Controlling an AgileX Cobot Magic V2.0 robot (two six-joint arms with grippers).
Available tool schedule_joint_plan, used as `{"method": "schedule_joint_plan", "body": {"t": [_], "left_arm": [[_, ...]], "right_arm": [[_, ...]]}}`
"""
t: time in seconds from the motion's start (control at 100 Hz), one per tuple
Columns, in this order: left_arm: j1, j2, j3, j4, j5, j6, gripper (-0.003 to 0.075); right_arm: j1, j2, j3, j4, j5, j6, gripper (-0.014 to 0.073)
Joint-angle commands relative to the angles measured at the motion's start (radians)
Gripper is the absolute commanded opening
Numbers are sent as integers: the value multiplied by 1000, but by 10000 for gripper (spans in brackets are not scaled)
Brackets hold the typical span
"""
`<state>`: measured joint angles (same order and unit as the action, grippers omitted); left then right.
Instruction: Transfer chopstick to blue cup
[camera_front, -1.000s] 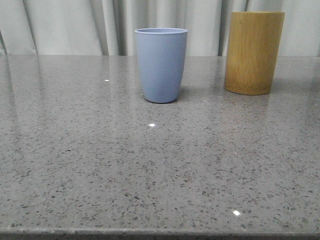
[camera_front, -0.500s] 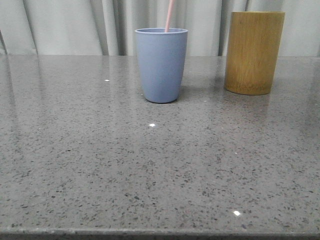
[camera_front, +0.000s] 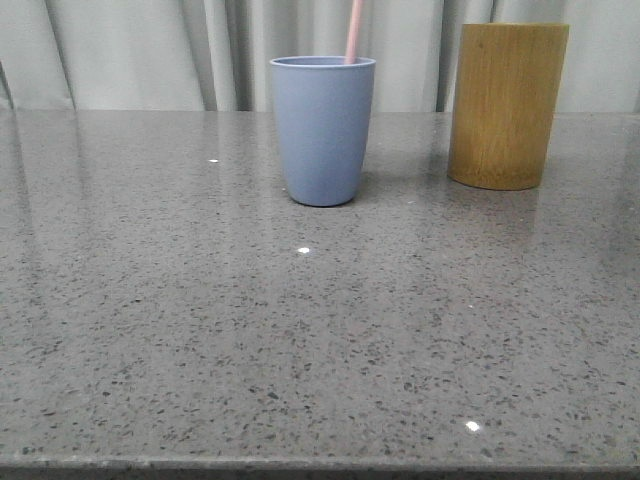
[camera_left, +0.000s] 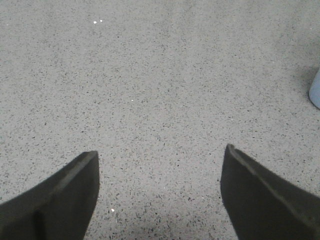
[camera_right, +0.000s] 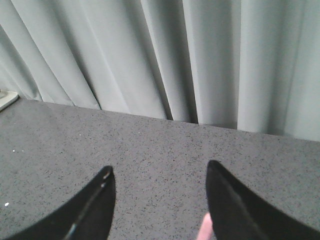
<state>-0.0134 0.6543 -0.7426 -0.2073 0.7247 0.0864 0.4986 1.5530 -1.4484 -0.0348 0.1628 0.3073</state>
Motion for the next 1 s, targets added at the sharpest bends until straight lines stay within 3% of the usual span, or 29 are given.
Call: {"method": "schedule_joint_plan", "body": {"t": [0.0,0.24,0.45,0.68,0.99], "left_arm": [[3,0,-25,-9,-63,-3,495],[3,0,-25,-9,-46,-3,494],[3,0,-25,-9,-42,-3,494],[3,0,-25,-9,-41,-3,494],[3,-51,-25,-3,-43,-3,494]], "right_arm": [[-2,-57,-35,-10,-45,-11,437],[-54,-159,-35,-73,30,-12,437],[-112,-286,-5,-179,227,-12,435],[-123,-513,197,-249,264,-12,434],[-233,-854,517,-286,374,-11,434]]}}
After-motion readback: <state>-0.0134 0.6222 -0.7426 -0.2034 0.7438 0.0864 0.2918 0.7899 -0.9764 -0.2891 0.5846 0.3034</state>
